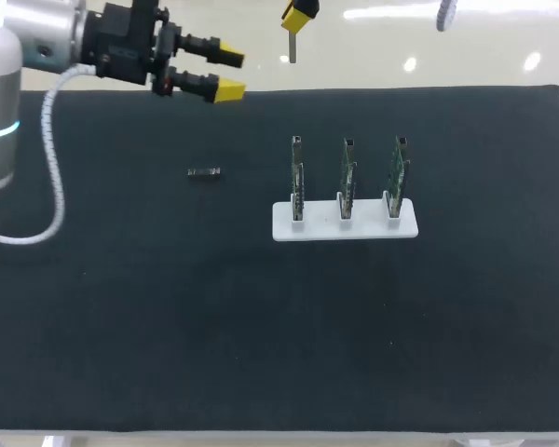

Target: Pick up the optical module with the left hand, and insert it into the network port with the right hand.

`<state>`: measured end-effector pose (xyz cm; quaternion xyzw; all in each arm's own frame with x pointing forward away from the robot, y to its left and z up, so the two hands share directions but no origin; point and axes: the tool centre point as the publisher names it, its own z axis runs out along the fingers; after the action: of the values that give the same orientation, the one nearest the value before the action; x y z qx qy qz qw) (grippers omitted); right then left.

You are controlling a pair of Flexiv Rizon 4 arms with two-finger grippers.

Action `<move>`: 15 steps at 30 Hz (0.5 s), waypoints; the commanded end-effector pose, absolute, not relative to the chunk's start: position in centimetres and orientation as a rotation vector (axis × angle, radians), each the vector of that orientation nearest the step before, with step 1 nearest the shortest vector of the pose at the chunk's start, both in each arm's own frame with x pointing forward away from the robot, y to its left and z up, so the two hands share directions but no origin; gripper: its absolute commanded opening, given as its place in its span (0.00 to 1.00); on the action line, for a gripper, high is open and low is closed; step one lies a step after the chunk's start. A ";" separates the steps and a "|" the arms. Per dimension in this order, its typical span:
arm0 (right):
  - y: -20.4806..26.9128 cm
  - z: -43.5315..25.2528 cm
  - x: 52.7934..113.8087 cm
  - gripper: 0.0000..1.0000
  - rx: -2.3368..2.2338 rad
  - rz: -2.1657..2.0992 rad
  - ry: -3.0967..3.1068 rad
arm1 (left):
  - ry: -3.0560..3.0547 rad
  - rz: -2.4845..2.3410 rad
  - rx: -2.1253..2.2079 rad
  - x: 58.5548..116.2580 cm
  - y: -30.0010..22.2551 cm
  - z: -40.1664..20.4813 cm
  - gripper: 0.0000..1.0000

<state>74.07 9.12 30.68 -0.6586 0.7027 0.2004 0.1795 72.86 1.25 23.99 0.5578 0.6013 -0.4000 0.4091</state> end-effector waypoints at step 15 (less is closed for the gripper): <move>9.1 30.7 74.0 0.00 -1.860 0.566 1.985 | 1.712 -0.873 1.425 69.6 6.8 21.8 1.00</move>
<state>74.07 9.13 30.68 -0.6587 0.7027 0.2005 0.1795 70.17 6.47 21.85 0.5553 0.6605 -0.3489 0.3657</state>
